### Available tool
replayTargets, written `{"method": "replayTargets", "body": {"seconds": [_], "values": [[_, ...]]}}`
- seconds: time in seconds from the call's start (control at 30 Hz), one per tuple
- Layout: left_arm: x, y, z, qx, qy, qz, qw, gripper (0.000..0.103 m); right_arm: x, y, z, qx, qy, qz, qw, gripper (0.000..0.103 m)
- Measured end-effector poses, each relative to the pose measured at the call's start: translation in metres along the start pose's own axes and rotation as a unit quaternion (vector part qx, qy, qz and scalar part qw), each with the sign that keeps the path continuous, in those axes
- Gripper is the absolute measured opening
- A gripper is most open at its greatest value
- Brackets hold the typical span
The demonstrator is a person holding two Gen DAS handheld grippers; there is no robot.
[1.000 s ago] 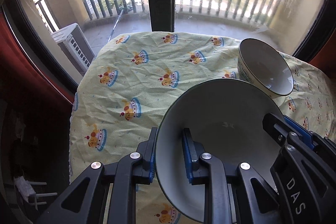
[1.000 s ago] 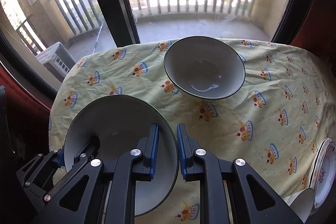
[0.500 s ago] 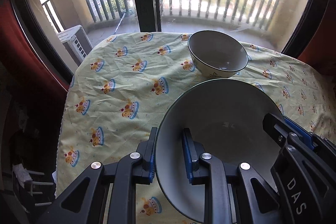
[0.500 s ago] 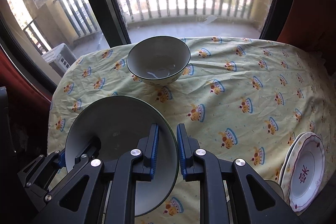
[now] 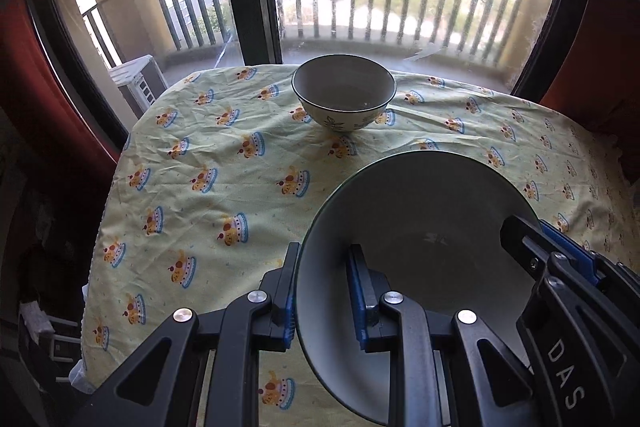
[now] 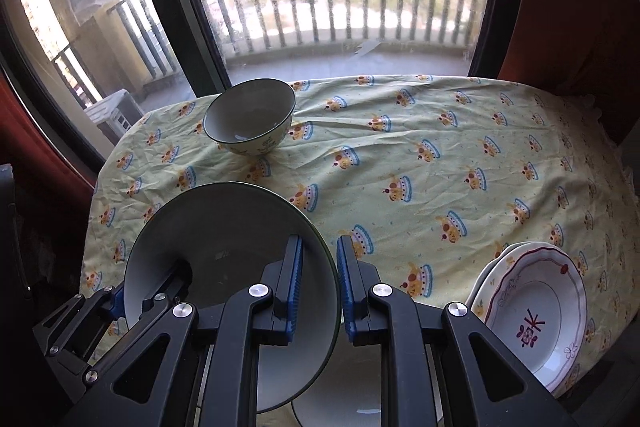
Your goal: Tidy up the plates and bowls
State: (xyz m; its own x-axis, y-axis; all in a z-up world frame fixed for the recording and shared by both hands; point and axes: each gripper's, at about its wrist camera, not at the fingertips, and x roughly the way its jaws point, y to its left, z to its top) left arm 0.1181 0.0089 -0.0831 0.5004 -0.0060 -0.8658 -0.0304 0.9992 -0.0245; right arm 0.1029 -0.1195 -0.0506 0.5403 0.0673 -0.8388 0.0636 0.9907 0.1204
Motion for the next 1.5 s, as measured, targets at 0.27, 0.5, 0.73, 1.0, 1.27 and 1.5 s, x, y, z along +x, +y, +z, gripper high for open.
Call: {"method": "replayTargets", "body": {"seconds": [0.27, 0.5, 0.73, 1.0, 1.27, 1.5], "values": [[-0.012, -0.028, -0.022, 0.005, -0.002, -0.010, 0.9999, 0.020, -0.017, -0.034, -0.018, 0.006, -0.001, -0.002, 1.000, 0.021], [-0.012, -0.046, -0.037, 0.012, 0.008, -0.016, 0.9998, 0.020, -0.021, -0.052, -0.033, 0.002, 0.002, -0.010, 1.000, 0.021], [-0.003, -0.060, -0.052, 0.019, 0.027, -0.022, 0.9992, 0.020, -0.016, -0.070, -0.048, 0.008, 0.020, -0.019, 1.000, 0.021], [0.011, -0.065, -0.066, 0.016, 0.056, -0.020, 0.9981, 0.020, -0.001, -0.078, -0.063, 0.007, 0.047, -0.022, 0.999, 0.021], [0.022, -0.068, -0.074, 0.021, 0.075, -0.014, 0.9969, 0.020, 0.011, -0.082, -0.073, 0.012, 0.060, -0.019, 0.998, 0.021], [0.028, -0.073, -0.076, 0.026, 0.079, -0.005, 0.9965, 0.020, 0.020, -0.088, -0.075, 0.021, 0.067, -0.014, 0.997, 0.021]]}}
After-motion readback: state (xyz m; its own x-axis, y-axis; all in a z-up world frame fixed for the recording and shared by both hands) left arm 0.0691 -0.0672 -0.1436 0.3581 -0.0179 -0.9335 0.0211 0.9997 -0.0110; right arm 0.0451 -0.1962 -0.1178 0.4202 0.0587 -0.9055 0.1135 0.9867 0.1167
